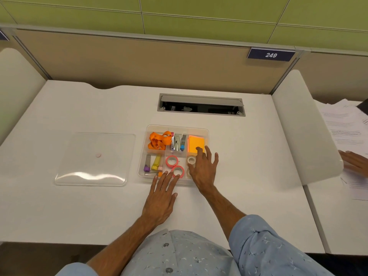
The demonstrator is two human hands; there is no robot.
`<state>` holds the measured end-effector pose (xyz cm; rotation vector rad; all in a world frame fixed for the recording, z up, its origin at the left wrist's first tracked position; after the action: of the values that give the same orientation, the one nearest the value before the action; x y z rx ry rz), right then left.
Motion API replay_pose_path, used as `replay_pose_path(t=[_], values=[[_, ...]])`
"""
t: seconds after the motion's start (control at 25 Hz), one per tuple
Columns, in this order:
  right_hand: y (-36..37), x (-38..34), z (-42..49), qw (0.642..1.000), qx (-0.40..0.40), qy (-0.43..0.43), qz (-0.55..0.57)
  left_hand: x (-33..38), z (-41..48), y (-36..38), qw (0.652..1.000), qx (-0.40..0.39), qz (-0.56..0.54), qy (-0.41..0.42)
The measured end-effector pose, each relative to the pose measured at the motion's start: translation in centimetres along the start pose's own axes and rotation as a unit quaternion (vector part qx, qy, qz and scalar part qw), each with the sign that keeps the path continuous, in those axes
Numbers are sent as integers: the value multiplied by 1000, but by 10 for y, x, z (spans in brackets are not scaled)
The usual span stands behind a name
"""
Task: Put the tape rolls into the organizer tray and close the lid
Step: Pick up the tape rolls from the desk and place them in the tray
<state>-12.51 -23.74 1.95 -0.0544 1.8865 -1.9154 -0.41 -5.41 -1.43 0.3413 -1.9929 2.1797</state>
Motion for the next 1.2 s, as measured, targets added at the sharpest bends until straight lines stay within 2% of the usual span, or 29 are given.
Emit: replay_pose_path(t=[0.68,0.84,0.92,1.08,1.2], values=[[2,7,0,1000,-1,-15,0,-3,0,4,1000,-13,0,-9],[-25,9,-7,995,87,3,41,-4,-1,5,1000,-12,0,-6],[-36,13,-14,992,111,-19,52,-4,-1,4,1000,-10,-1,-2],[-20,20,-21,994,46,-90,-29,-2,-1,1,1000,-1,0,-3],[-14,19,-24,991,3,-101,-82,-2,-2,1,1000,-2,-3,-4]])
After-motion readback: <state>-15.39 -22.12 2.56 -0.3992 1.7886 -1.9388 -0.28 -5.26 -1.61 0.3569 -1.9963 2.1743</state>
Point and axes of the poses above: each hand's wrist, its own z-axis towards the middle knuckle, its own y-axis out of the palm, x = y × z, the point moved 5 cm from there along z, towards the middle knuckle, and after that the axes turned 3 degrees about y, right-handed, at the moved point
